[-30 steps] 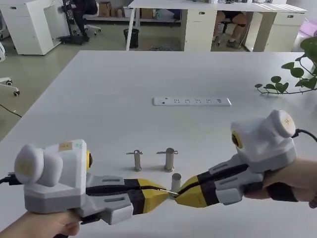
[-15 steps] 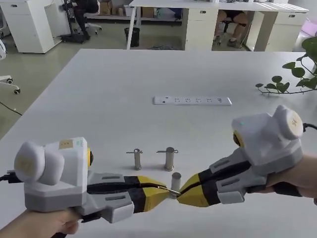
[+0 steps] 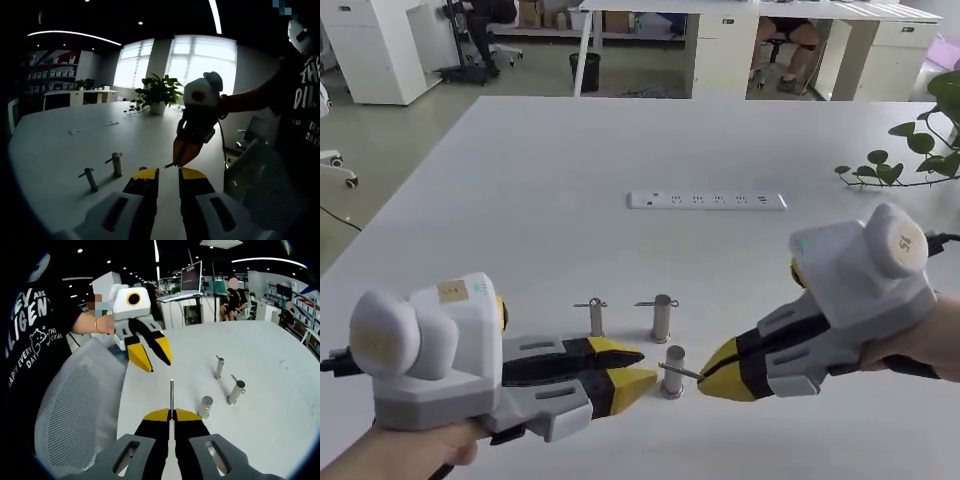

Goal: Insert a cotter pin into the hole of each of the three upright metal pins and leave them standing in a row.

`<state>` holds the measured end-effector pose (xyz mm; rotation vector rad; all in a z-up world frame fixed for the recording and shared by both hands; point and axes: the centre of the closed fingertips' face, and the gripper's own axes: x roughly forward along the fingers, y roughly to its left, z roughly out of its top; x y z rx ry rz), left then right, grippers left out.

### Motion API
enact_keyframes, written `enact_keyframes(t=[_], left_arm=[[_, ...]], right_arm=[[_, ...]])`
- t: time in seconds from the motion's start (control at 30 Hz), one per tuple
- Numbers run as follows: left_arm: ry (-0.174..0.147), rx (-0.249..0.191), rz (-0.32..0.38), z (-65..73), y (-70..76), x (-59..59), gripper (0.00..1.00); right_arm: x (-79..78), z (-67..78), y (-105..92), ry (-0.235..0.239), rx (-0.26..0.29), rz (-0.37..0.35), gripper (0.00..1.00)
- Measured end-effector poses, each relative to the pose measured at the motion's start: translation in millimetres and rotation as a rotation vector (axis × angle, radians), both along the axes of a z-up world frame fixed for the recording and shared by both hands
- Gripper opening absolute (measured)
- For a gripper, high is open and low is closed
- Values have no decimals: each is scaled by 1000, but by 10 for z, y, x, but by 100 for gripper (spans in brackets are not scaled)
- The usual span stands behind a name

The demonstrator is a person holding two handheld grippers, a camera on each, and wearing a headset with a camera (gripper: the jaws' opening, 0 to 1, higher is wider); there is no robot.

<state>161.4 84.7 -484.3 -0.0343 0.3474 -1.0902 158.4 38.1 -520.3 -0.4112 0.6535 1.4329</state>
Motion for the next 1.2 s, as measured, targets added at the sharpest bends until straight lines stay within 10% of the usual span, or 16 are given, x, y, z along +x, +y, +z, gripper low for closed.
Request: enact_keyframes(t=[0.53, 1.2], left_arm=[[-21, 131, 128, -282, 52, 223, 25], [75, 191, 222, -713, -128, 543, 25]], right_arm=[[225, -286, -296, 1, -157, -71, 0], [432, -438, -320, 8, -212, -73, 0]])
